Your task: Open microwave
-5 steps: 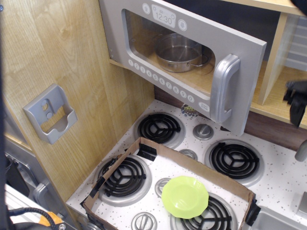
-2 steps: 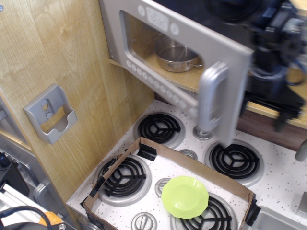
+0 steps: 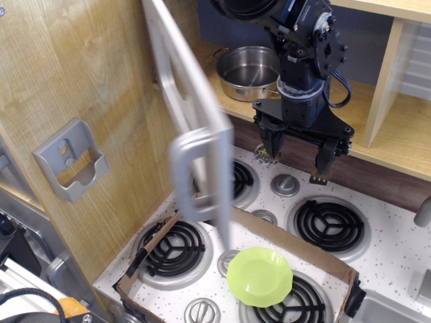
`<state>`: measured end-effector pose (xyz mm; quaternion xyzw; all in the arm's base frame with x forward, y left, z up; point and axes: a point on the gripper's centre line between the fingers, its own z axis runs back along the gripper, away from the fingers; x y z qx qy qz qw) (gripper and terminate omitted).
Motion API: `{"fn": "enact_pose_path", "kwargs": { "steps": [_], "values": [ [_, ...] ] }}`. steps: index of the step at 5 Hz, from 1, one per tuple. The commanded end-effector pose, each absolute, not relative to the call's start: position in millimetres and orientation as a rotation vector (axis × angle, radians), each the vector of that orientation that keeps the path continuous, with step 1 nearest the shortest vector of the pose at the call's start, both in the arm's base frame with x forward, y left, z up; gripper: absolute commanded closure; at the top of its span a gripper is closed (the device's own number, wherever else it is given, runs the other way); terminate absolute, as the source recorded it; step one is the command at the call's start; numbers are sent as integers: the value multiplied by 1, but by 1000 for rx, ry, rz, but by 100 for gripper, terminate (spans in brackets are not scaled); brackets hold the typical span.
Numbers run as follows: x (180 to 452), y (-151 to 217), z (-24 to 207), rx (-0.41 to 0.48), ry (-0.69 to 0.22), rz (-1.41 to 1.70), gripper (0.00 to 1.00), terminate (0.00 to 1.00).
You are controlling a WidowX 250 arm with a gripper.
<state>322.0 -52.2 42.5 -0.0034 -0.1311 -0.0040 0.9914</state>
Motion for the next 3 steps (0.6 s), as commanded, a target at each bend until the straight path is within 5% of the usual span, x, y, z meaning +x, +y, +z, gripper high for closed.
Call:
{"fn": "enact_pose_path", "kwargs": {
  "steps": [1,2,3],
  "values": [
    [268,-39,49,24,-237,146,0,0],
    [253,-23,37,22,-208,193,0,0],
    [245,-10,26,10,-178,244,0,100]
  ]
}}
